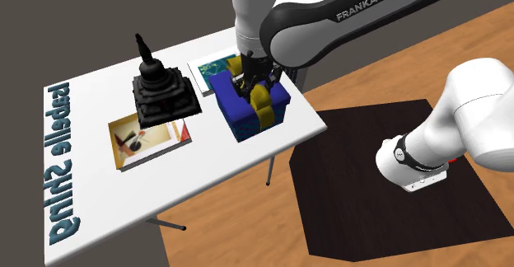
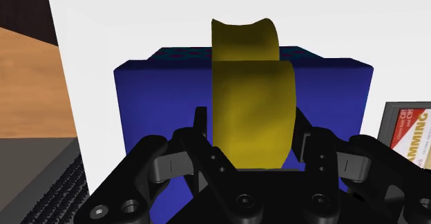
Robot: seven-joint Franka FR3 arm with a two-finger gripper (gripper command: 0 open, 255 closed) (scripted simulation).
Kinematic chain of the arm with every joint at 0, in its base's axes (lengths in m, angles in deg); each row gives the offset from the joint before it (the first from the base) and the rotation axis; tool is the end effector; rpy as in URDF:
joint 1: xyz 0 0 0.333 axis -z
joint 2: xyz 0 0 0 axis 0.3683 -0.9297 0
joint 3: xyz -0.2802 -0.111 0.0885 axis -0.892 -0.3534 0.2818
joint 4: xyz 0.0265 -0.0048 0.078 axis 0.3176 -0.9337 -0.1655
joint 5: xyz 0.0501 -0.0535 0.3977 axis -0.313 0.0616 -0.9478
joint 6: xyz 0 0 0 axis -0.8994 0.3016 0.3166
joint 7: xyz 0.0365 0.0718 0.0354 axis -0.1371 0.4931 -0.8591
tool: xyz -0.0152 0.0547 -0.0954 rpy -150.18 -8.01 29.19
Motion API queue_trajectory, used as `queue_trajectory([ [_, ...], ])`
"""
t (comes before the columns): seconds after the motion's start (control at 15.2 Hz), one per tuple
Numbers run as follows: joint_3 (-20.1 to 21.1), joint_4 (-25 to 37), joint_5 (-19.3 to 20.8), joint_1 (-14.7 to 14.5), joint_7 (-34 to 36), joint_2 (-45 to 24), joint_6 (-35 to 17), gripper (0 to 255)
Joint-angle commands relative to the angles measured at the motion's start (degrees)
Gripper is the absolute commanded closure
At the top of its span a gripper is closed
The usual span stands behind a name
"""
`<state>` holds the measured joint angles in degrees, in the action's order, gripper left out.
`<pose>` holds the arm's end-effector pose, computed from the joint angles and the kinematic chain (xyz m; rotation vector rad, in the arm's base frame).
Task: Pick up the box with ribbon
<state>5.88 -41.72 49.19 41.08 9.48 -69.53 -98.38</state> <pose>0.4691 -0.2025 0.3665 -2.5366 1.7922 0.0454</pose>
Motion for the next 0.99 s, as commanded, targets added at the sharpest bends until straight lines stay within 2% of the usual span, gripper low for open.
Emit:
queue_trajectory([
  [0.0,0.0,0.9,0.1,0.0,0.2,0.9,1.5,255],
  [0.79,0.1,6.6,0.6,0.0,0.8,4.5,10.8,255],
  [0.92,0.1,6.7,0.6,0.0,0.8,4.5,11.0,255],
])
